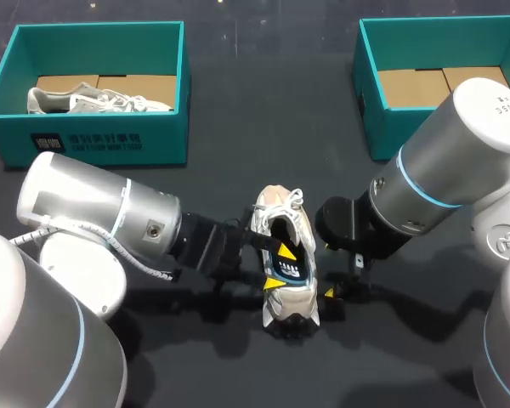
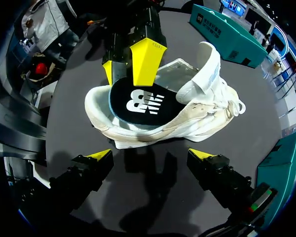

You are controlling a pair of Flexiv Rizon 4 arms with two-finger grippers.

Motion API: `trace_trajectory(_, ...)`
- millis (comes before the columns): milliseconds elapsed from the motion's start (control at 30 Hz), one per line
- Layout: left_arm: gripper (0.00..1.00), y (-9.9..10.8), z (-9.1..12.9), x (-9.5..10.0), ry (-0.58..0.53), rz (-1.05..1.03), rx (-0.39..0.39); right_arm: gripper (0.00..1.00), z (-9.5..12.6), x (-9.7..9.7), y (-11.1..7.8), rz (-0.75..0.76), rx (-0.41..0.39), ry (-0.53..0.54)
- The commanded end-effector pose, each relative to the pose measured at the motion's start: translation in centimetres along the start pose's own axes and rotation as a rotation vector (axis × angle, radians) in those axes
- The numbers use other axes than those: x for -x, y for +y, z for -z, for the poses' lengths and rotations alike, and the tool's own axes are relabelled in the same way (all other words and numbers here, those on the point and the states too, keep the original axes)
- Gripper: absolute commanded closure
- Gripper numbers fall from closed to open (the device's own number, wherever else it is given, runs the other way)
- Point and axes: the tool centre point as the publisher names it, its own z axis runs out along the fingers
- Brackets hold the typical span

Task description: Take the shoe out of the shoebox, open the shoe tongue, remove and reinsert the insole, then place the shoe into the shoebox

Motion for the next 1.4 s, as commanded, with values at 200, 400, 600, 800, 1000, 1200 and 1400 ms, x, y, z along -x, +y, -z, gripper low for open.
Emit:
trace_trajectory(200, 0.58, 0.7, 3.3, -0.8, 0.107, -0.02, 0.05, 0.0, 3.1, -0.3, -3.9, -0.013, 0.009, -0.004)
trace_trajectory(400, 0.58, 0.7, 5.4, -1.0, 0.17, -0.014, 0.042, 0.0, 4.3, 0.1, -5.5, -0.022, -0.012, 0.012)
trace_trajectory(600, 0.58, 0.6, 7.4, -1.2, 0.232, -0.022, 0.03, 0.0, 5.6, 0.2, -6.7, -0.022, -0.03, 0.01)
trace_trajectory(800, 0.6, 0.0, 10.1, -1.6, 0.306, -0.06, 0.037, 0.0, 6.4, 0.6, -8.0, -0.024, -0.033, 0.021)
trace_trajectory(1000, 0.6, -0.1, 12.3, -1.8, 0.359, -0.062, 0.025, 0.0, 6.4, 0.6, -8.0, -0.024, -0.033, 0.021)
trace_trajectory(1200, 0.68, -0.3, 13.7, -2.0, 0.448, -0.083, 0.01, 0.0, 6.4, 0.6, -8.0, -0.024, -0.033, 0.021)
trace_trajectory(1400, 1.0, 0.3, 14.8, -2.1, 0.599, -0.062, 0.03, 0.0, 6.4, 0.6, -8.0, -0.024, -0.033, 0.021)
